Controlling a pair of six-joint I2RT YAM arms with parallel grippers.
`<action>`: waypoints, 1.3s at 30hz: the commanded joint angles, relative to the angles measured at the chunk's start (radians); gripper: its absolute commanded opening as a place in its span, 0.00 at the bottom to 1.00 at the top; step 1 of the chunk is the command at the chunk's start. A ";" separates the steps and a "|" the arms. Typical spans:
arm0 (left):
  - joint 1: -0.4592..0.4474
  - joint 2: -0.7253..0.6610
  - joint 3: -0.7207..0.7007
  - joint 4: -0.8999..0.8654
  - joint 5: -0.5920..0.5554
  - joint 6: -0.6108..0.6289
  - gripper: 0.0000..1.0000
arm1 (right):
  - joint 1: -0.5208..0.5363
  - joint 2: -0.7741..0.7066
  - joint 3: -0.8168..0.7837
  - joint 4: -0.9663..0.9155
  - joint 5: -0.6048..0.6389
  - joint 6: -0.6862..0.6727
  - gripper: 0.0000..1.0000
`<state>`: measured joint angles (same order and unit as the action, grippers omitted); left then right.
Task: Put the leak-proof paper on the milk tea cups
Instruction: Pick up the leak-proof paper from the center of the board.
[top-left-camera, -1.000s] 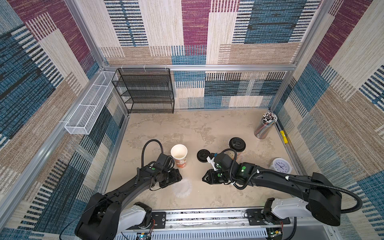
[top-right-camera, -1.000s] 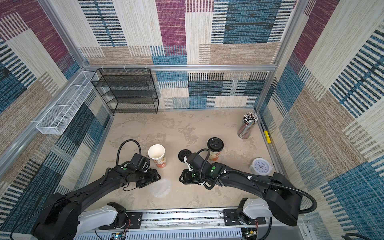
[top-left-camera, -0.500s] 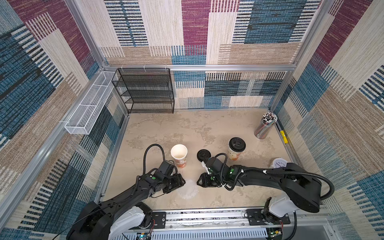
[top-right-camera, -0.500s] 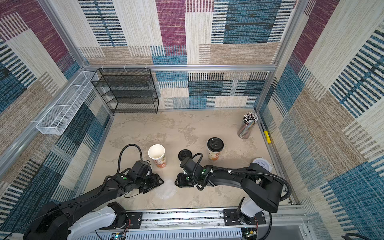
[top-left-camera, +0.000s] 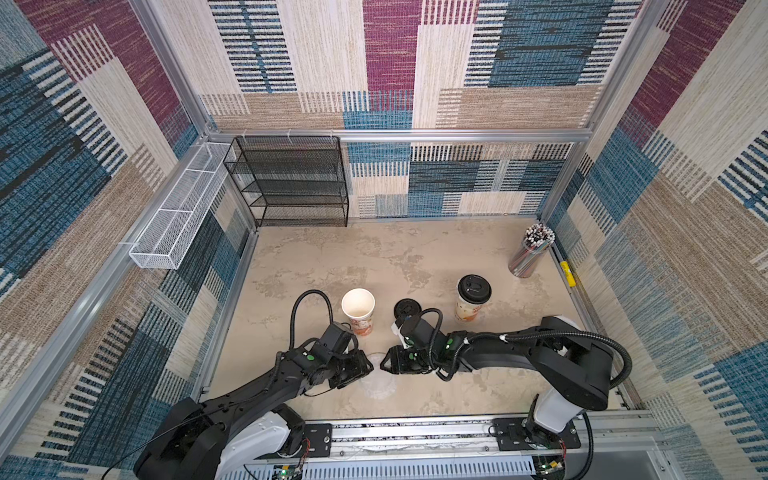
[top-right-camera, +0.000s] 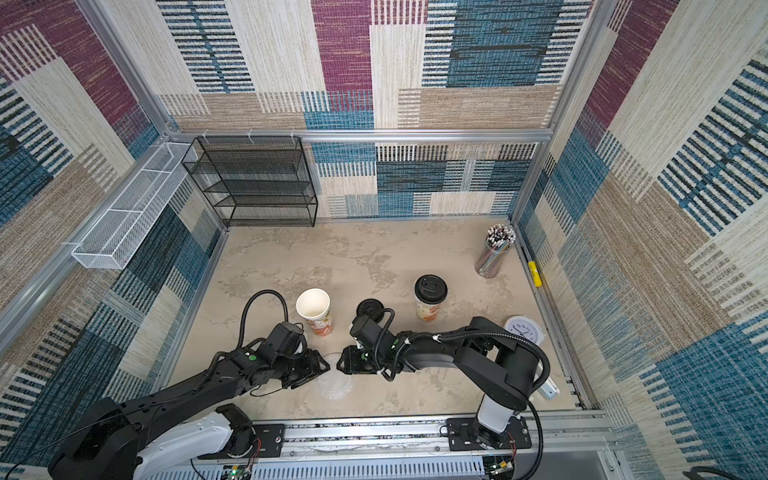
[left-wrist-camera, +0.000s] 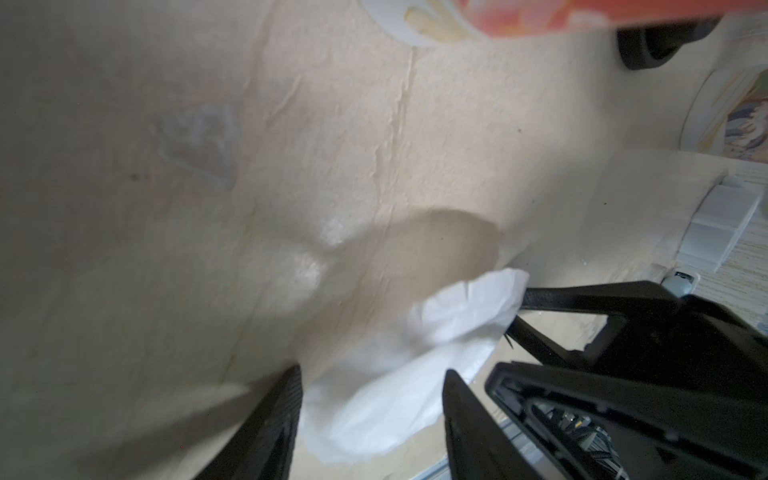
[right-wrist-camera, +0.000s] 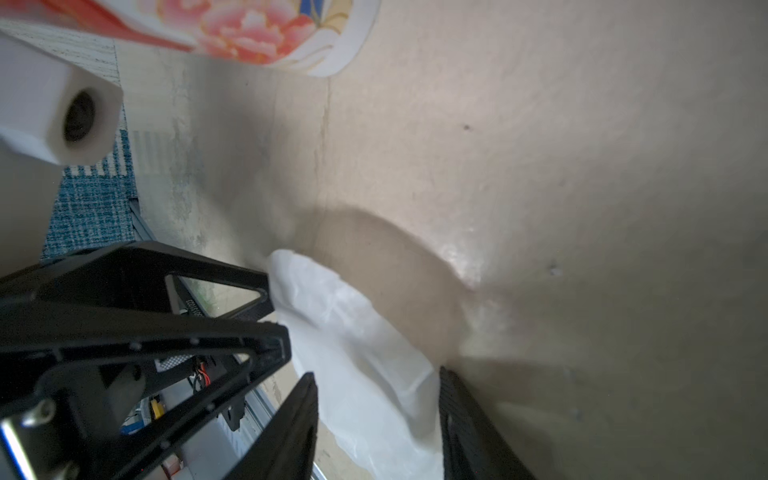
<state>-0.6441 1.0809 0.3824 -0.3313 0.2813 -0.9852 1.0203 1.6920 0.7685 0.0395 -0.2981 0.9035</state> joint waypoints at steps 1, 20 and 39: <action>-0.009 0.013 -0.038 -0.216 -0.042 -0.035 0.58 | 0.005 0.011 -0.017 -0.023 -0.046 0.003 0.51; -0.013 0.001 -0.069 -0.207 -0.041 -0.047 0.53 | 0.005 -0.104 -0.078 0.170 -0.198 -0.075 0.57; -0.013 -0.032 -0.085 -0.224 -0.050 -0.055 0.53 | 0.005 -0.134 -0.070 0.065 -0.075 0.044 0.38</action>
<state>-0.6540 1.0340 0.3302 -0.2729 0.2974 -1.0218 1.0233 1.5646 0.6910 0.0921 -0.3904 0.9237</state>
